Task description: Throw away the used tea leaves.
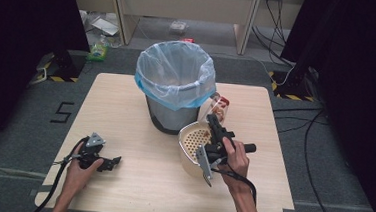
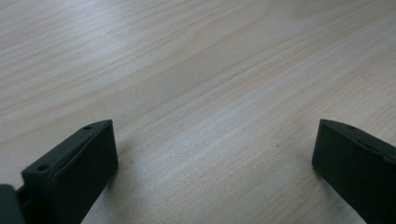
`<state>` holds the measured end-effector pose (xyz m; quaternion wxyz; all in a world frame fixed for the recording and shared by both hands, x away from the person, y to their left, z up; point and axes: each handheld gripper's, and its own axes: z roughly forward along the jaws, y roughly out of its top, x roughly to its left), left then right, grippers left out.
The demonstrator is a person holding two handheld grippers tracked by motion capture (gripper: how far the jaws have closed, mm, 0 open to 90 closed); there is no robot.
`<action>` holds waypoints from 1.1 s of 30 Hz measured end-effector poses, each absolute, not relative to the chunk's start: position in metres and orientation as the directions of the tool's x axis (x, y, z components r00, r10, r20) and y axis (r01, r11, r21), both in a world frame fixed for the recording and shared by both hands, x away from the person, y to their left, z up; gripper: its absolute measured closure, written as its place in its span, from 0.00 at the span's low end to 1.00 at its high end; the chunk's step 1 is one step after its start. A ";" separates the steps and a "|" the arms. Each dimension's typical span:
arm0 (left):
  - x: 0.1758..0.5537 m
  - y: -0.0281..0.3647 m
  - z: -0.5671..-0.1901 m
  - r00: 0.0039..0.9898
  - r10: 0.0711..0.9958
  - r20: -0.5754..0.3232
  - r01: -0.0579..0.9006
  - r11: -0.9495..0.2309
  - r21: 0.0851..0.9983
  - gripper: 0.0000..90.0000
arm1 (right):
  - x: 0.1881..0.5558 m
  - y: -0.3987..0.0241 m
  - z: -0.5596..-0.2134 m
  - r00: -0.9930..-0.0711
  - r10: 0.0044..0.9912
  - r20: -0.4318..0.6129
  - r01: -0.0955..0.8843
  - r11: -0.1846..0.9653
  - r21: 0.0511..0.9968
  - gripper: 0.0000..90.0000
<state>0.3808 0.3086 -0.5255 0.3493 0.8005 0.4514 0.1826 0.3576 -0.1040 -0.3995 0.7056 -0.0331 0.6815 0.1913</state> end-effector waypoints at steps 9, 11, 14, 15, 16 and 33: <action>0.381 0.309 -0.525 0.526 0.850 -0.023 0.595 -0.348 0.724 0.00 | 0.357 -0.102 -0.399 0.001 0.236 -0.972 -0.323 0.920 0.223 0.98; 0.381 0.309 -0.525 0.526 0.850 -0.023 0.595 -0.349 0.724 0.00 | 0.354 -0.105 -0.398 0.028 0.244 -0.969 -0.338 0.915 0.220 0.98; 0.381 0.309 -0.526 0.526 0.850 -0.023 0.595 -0.348 0.724 0.00 | 0.353 -0.104 -0.404 0.013 0.210 -0.978 -0.349 0.917 0.192 0.98; 0.381 0.309 -0.526 0.526 0.850 -0.023 0.595 -0.348 0.724 0.00 | 0.351 -0.104 -0.404 0.033 0.219 -0.975 -0.359 0.913 0.193 0.98; 0.381 0.309 -0.526 0.525 0.851 -0.023 0.595 -0.348 0.724 0.00 | 0.351 -0.104 -0.404 0.033 0.219 -0.975 -0.359 0.913 0.193 0.98; 0.381 0.309 -0.525 0.526 0.850 -0.023 0.595 -0.348 0.724 0.00 | 0.352 -0.105 -0.402 0.026 0.279 -0.960 -0.352 0.901 0.252 0.98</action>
